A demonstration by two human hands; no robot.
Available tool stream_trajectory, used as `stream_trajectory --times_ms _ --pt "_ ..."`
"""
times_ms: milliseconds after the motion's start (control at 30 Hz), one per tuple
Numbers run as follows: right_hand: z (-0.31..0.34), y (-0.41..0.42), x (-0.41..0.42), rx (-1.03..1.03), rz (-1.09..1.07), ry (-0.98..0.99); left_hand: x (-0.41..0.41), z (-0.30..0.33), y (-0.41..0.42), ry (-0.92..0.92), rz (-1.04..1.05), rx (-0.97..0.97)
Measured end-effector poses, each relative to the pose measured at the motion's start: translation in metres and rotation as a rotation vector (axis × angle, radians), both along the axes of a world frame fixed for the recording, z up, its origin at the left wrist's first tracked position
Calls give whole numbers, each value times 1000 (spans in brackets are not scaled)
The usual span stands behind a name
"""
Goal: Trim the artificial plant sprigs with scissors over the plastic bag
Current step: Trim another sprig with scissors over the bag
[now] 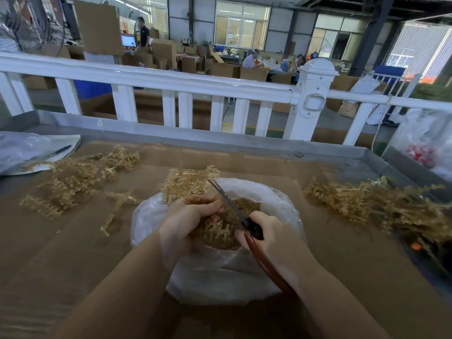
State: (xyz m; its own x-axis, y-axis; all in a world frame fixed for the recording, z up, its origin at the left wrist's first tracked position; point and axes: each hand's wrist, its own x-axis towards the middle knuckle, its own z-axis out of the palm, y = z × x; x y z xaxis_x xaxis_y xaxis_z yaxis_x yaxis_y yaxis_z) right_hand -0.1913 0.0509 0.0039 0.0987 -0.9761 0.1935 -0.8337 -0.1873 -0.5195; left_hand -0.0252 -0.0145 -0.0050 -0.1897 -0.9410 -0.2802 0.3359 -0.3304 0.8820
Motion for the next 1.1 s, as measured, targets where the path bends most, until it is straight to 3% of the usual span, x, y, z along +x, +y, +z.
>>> stream_trajectory --times_ms 233,467,1100 --pt "12 -21 5 57 -44 4 -7 -3 -22 5 53 19" --pt "-9 -26 3 -67 -47 67 -5 -14 -26 -35 56 -1" --pt "-17 -21 -8 -138 42 31 -4 -19 -22 -43 26 -26"
